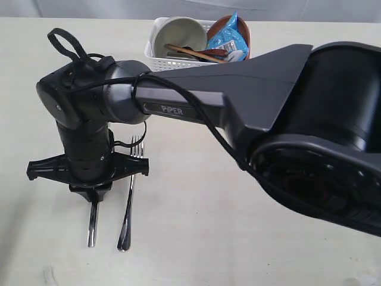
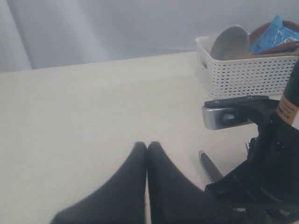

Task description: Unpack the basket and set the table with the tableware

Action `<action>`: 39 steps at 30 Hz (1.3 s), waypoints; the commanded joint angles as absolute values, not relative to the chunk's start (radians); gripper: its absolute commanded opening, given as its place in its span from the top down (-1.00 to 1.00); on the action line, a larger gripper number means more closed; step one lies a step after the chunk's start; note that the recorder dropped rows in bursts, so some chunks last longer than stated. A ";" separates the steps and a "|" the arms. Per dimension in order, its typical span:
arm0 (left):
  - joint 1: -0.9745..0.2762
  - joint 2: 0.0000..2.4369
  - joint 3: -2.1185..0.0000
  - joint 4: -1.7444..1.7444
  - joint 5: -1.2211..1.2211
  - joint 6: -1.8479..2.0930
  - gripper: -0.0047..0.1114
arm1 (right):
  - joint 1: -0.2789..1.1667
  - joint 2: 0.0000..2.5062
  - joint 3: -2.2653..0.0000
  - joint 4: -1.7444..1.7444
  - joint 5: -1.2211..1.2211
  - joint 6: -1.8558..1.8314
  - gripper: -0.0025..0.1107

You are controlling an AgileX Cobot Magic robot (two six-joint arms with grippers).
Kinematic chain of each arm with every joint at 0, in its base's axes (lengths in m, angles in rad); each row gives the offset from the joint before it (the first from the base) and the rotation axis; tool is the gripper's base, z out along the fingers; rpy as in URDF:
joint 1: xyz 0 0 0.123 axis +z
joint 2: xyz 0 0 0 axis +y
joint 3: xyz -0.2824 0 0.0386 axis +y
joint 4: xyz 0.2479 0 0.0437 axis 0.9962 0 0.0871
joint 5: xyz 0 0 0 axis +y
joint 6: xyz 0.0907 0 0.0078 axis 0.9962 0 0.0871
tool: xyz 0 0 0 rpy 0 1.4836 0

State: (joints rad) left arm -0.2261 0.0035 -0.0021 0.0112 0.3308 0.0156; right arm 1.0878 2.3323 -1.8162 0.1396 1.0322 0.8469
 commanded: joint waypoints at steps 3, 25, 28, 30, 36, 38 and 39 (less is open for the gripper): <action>-0.232 0.000 0.000 0.018 0.320 0.011 0.92 | 1.089 2.315 -1.813 0.077 1.053 0.893 0.96; -0.232 0.000 0.000 0.018 0.320 0.011 0.92 | 1.109 2.307 -1.813 0.017 1.144 0.991 0.96; -0.232 0.000 0.000 0.018 0.320 0.011 0.92 | 1.109 2.307 -1.813 0.017 1.156 1.006 0.96; -0.232 0.000 0.000 0.018 0.320 0.011 0.92 | 1.109 2.304 -1.813 0.017 1.154 1.008 0.96; -0.232 0.000 0.000 0.018 0.320 0.011 0.92 | 1.119 2.305 -1.813 0.026 1.126 1.006 0.96; -0.232 0.000 0.000 0.018 0.320 0.011 0.92 | 1.119 2.305 -1.813 0.029 1.128 1.006 0.96; -0.232 0.000 0.000 0.018 0.320 0.011 0.92 | 1.119 2.305 -1.813 0.029 1.128 1.006 0.96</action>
